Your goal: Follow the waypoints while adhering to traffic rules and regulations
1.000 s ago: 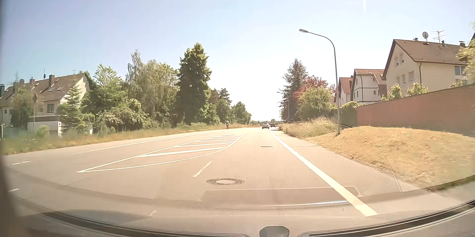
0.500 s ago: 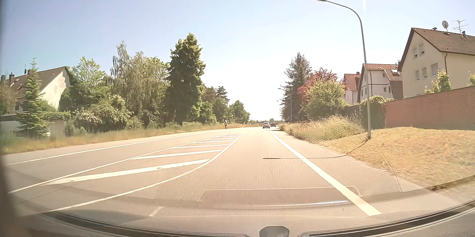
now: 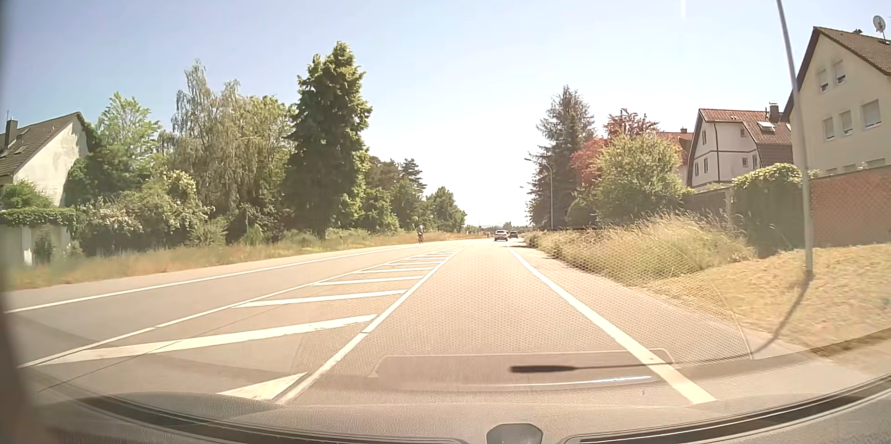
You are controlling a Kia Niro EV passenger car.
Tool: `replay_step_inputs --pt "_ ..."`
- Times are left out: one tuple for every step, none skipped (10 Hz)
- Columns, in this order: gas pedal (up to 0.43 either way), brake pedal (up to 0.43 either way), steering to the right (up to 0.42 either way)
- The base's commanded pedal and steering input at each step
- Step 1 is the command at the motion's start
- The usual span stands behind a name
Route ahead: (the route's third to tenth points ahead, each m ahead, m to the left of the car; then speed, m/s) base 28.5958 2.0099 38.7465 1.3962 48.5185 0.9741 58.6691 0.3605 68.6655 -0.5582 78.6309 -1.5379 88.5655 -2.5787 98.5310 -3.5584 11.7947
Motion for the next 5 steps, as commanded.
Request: replay_step_inputs --pt "0.047 0.030 0.003" --pt "0.047 0.030 0.002" --pt "0.047 0.030 0.003" --pt "0.047 0.030 0.004" --pt "0.047 0.030 0.004"
